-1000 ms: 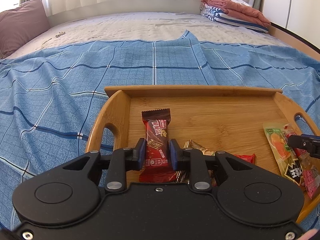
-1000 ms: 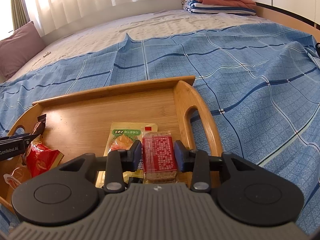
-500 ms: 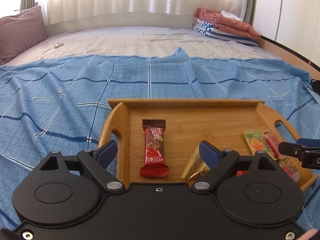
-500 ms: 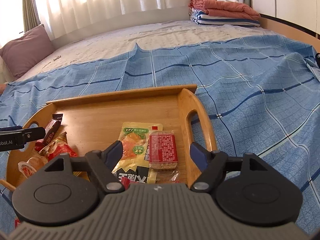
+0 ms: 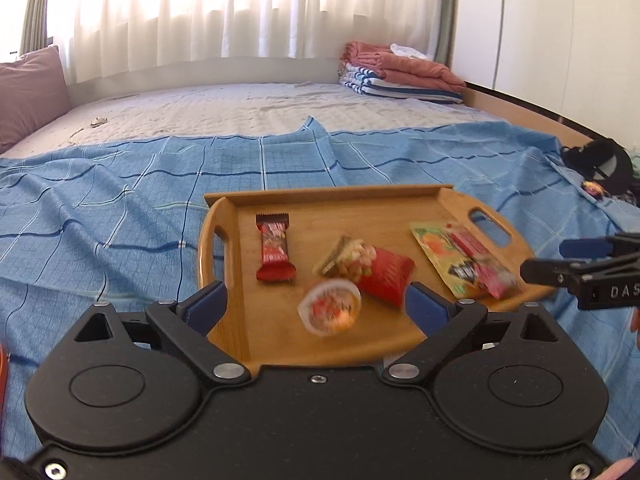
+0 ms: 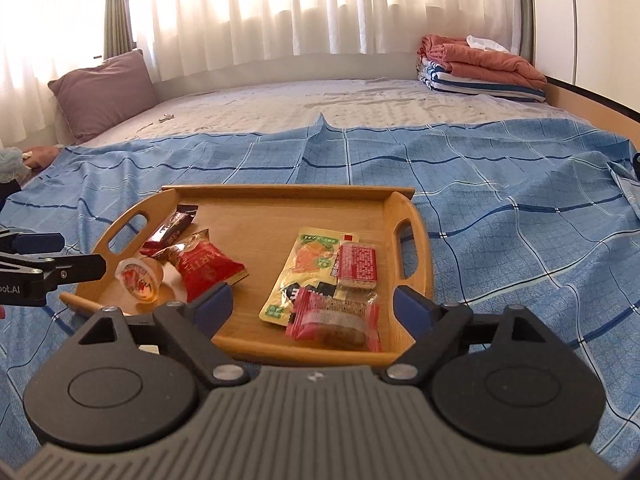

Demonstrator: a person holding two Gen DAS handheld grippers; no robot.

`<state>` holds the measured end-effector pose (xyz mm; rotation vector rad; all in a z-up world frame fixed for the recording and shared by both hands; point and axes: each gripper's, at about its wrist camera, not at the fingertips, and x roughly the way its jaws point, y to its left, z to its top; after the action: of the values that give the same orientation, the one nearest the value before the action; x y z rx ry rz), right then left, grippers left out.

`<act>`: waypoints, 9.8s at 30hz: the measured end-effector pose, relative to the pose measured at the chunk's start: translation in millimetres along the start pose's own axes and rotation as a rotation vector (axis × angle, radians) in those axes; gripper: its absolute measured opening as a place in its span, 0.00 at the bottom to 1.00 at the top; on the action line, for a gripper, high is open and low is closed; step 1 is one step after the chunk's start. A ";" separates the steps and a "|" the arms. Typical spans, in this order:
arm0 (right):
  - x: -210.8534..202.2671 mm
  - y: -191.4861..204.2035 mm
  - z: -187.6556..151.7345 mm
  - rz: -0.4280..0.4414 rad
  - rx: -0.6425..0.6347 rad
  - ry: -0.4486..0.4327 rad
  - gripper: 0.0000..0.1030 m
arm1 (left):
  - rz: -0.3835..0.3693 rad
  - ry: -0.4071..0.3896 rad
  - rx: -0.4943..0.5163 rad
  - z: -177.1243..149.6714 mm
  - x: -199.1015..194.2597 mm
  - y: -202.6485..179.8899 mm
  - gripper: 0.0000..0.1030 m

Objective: Organize snacks
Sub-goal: 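Move both tools back to the snacks beside the tray, then grasp the red Biscoff pack with the left gripper while the right grasps the wrapped cookie pastry, then carry the Biscoff pack with the left gripper while the right carries the pastry onto the tray, then open both grippers to release the Biscoff pack and pastry on the tray, then move both tools back to the remaining snacks, then grasp the green chip bag with the left gripper while the right grasps the nut bar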

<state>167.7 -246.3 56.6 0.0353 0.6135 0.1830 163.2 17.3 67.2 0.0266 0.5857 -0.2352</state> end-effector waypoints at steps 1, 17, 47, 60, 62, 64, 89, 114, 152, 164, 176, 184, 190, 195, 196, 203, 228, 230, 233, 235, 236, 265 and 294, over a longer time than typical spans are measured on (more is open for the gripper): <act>-4.8 1.8 -3.8 0.000 -0.003 -0.004 0.92 | -0.004 -0.004 0.004 -7.9 -6.5 -2.4 0.94; -41.4 25.4 -80.7 -0.069 -0.108 -0.016 0.98 | -0.011 0.085 -0.049 -93.2 -35.4 -12.9 0.94; -16.2 37.5 -91.5 -0.136 -0.187 0.049 1.00 | 0.063 0.060 -0.137 -88.1 -8.8 -20.5 0.43; -11.4 35.5 -88.6 -0.038 -0.133 0.079 0.91 | 0.006 0.081 -0.069 -98.3 -33.1 -14.6 0.38; -12.5 34.7 -89.3 -0.031 -0.119 0.079 0.90 | 0.015 0.083 -0.062 -101.2 -36.5 -11.4 0.38; -14.6 34.0 -90.1 -0.029 -0.115 0.079 0.90 | 0.029 0.082 -0.052 -104.0 -40.0 -8.1 0.40; -28.6 26.3 -81.9 -0.127 -0.023 0.043 0.90 | 0.096 0.099 -0.153 -114.8 -70.9 7.6 0.58; -25.5 36.0 -62.6 -0.050 -0.012 0.021 0.59 | 0.046 0.023 -0.125 -82.0 -67.0 3.6 0.32; 78.2 -20.3 88.5 -0.052 0.222 0.030 0.56 | -0.031 0.032 -0.207 90.8 85.1 22.4 0.32; 140.9 -17.1 95.4 -0.085 0.198 0.107 0.56 | 0.014 0.110 -0.211 87.8 147.7 24.9 0.32; 174.2 -8.4 85.0 -0.090 0.152 0.173 0.56 | 0.020 0.152 -0.204 78.6 178.9 25.6 0.32; 183.9 -6.7 80.2 -0.089 0.143 0.198 0.56 | 0.020 0.172 -0.191 71.6 188.3 24.4 0.32; 188.1 -5.2 76.4 -0.092 0.134 0.206 0.56 | 0.024 0.180 -0.188 69.0 192.9 24.9 0.31; 189.3 -6.8 75.6 -0.089 0.137 0.212 0.57 | 0.024 0.187 -0.188 67.1 195.0 25.6 0.31; 189.3 -7.0 74.9 -0.089 0.138 0.210 0.58 | 0.025 0.186 -0.188 66.6 195.2 25.6 0.31; 175.7 -8.0 72.8 -0.084 0.154 0.148 0.80 | 0.005 0.173 -0.203 69.3 185.2 27.5 0.64; -11.5 43.0 -17.9 -0.017 -0.100 -0.028 0.93 | -0.072 0.009 -0.001 -8.3 -22.7 -9.1 0.91; -25.5 47.6 -32.1 -0.014 -0.111 -0.035 0.94 | -0.081 0.007 -0.005 -20.3 -35.1 -12.7 0.91; -43.3 52.9 -50.8 -0.024 -0.122 -0.048 0.94 | -0.093 0.013 -0.020 -38.6 -51.1 -16.0 0.91; -53.6 55.2 -62.4 -0.028 -0.123 -0.055 0.96 | -0.091 0.013 -0.013 -50.6 -60.4 -17.9 0.92; -57.7 56.6 -67.4 -0.028 -0.123 -0.056 0.96 | -0.086 0.010 -0.006 -56.4 -65.0 -19.4 0.92; -107.2 64.5 -133.4 -0.058 -0.220 -0.022 0.98 | -0.154 0.108 0.122 -129.8 -70.7 -79.3 0.64; -79.8 94.9 -134.1 0.007 -0.046 -0.017 0.51 | -0.061 0.065 -0.013 -118.2 -89.2 -33.6 0.31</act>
<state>11.3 -170.4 0.7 -0.0057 0.5923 0.2038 19.2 14.4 19.1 0.0032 0.6530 -0.2910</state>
